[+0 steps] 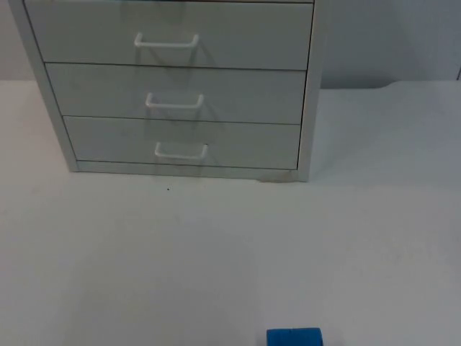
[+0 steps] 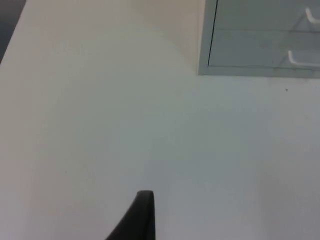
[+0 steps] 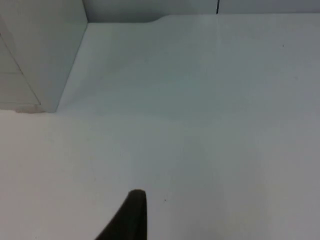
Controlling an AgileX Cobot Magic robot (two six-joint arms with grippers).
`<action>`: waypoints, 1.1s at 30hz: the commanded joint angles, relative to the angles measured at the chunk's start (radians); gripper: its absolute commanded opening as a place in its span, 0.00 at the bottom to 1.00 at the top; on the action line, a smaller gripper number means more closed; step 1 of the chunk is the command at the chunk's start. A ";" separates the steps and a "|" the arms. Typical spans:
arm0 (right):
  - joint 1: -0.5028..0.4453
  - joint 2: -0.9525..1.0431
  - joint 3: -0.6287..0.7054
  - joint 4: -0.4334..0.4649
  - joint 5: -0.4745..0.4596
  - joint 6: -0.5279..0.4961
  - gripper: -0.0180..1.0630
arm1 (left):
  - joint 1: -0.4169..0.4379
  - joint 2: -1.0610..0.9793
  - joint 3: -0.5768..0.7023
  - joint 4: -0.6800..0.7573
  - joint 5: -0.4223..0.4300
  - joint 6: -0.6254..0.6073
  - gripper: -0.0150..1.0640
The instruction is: Open the drawer with the left hand, place the block into the drawer with the right hand, then close the drawer with the left hand.
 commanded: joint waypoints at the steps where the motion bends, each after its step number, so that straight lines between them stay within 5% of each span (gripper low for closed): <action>1: -0.005 0.069 -0.008 0.003 -0.049 0.001 0.99 | 0.000 0.052 -0.020 -0.009 -0.040 -0.005 0.99; 15: -0.005 0.389 -0.008 0.004 -0.157 0.001 0.99 | 0.000 0.295 -0.034 -0.037 -0.112 -0.005 0.99; 33: -0.005 0.417 -0.008 0.006 -0.152 0.001 0.99 | 0.000 0.312 -0.034 -0.051 -0.124 -0.005 0.94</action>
